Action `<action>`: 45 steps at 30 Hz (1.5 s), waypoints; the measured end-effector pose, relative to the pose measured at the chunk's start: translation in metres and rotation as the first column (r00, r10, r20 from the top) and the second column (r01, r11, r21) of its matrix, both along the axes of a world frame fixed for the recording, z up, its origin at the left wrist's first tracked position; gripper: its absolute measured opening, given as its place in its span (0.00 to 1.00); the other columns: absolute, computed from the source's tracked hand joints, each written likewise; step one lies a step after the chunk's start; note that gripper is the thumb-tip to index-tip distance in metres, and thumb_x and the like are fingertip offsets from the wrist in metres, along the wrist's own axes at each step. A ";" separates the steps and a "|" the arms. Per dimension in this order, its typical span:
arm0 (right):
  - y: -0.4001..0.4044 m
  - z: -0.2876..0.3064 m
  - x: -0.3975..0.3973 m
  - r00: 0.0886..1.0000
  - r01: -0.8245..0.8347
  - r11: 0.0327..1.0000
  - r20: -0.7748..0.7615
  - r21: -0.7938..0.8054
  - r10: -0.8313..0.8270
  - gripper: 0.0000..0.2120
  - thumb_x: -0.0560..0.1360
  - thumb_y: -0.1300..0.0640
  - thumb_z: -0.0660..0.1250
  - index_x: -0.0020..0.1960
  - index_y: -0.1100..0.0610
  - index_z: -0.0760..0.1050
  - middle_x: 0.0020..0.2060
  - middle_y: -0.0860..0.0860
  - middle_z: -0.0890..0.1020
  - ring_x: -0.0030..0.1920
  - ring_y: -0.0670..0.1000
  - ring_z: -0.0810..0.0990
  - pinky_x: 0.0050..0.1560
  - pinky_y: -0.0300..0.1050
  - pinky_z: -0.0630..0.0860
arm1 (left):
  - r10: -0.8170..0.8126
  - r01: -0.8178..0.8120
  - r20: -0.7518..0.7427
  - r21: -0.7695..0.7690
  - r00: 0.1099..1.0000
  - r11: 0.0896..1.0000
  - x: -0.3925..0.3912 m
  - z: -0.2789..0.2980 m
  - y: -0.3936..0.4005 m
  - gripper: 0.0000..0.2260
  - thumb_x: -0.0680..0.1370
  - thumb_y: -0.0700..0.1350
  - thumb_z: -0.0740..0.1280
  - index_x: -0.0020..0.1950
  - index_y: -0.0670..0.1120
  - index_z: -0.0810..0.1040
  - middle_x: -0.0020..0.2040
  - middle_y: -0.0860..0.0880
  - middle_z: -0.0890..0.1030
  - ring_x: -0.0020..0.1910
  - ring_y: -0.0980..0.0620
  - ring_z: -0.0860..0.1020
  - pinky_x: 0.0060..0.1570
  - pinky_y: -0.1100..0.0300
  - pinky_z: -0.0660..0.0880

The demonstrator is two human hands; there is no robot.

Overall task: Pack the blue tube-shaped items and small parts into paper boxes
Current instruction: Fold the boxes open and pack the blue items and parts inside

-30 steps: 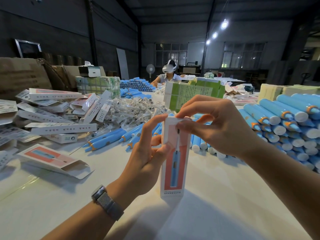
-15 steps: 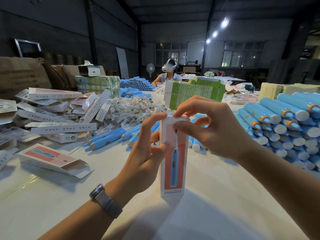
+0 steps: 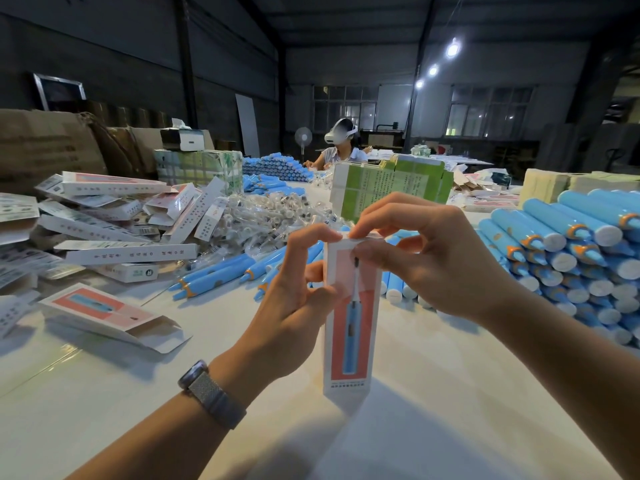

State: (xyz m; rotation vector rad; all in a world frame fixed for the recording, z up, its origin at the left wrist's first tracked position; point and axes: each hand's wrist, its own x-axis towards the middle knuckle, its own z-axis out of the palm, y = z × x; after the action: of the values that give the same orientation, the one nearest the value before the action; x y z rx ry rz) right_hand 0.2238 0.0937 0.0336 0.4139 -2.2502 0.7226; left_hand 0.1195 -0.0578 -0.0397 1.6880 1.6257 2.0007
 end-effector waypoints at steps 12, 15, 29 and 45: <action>0.002 -0.006 -0.004 0.999 0.019 1.000 -0.039 -0.023 -0.020 0.02 0.74 0.60 0.73 0.47 0.57 0.83 0.45 0.47 0.81 0.47 0.52 0.80 0.39 0.37 0.75 | 0.044 -0.044 -0.036 0.014 0.998 0.999 -0.002 -0.007 0.002 0.16 0.77 0.50 0.61 0.60 0.69 0.67 0.51 0.50 0.82 0.46 0.49 0.80 0.40 0.59 0.77; 0.001 -0.011 -0.005 0.996 0.062 0.996 -0.059 -0.070 -0.066 0.04 0.74 0.60 0.74 0.48 0.55 0.81 0.45 0.46 0.81 0.46 0.47 0.80 0.36 0.38 0.77 | 0.043 -0.041 -0.041 0.032 0.998 0.999 -0.002 -0.009 0.003 0.18 0.78 0.49 0.60 0.62 0.70 0.66 0.51 0.50 0.83 0.45 0.51 0.81 0.40 0.62 0.77; -0.001 -0.026 -0.013 0.954 0.251 0.968 -0.175 0.014 -0.245 0.10 0.75 0.53 0.72 0.54 0.54 0.82 0.50 0.48 0.75 0.47 0.49 0.78 0.37 0.48 0.78 | 0.220 -0.212 -0.174 0.063 0.960 0.975 -0.003 -0.016 0.006 0.20 0.80 0.53 0.61 0.67 0.71 0.61 0.56 0.57 0.81 0.45 0.54 0.85 0.40 0.58 0.82; 0.001 -0.015 0.034 0.881 0.471 0.879 0.012 0.077 -0.473 0.31 0.67 0.46 0.64 0.71 0.48 0.72 0.55 0.48 0.77 0.50 0.47 0.76 0.52 0.48 0.77 | 0.460 -0.524 -0.372 -0.089 0.806 0.847 -0.012 -0.017 -0.004 0.22 0.76 0.61 0.58 0.70 0.69 0.60 0.56 0.65 0.77 0.52 0.49 0.81 0.50 0.47 0.79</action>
State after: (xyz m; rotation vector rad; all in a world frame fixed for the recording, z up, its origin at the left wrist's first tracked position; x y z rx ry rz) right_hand 0.2576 0.0948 0.0187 -0.1224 -2.2802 0.3913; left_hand 0.1076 -0.0618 -0.0571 1.7390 2.5168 1.7027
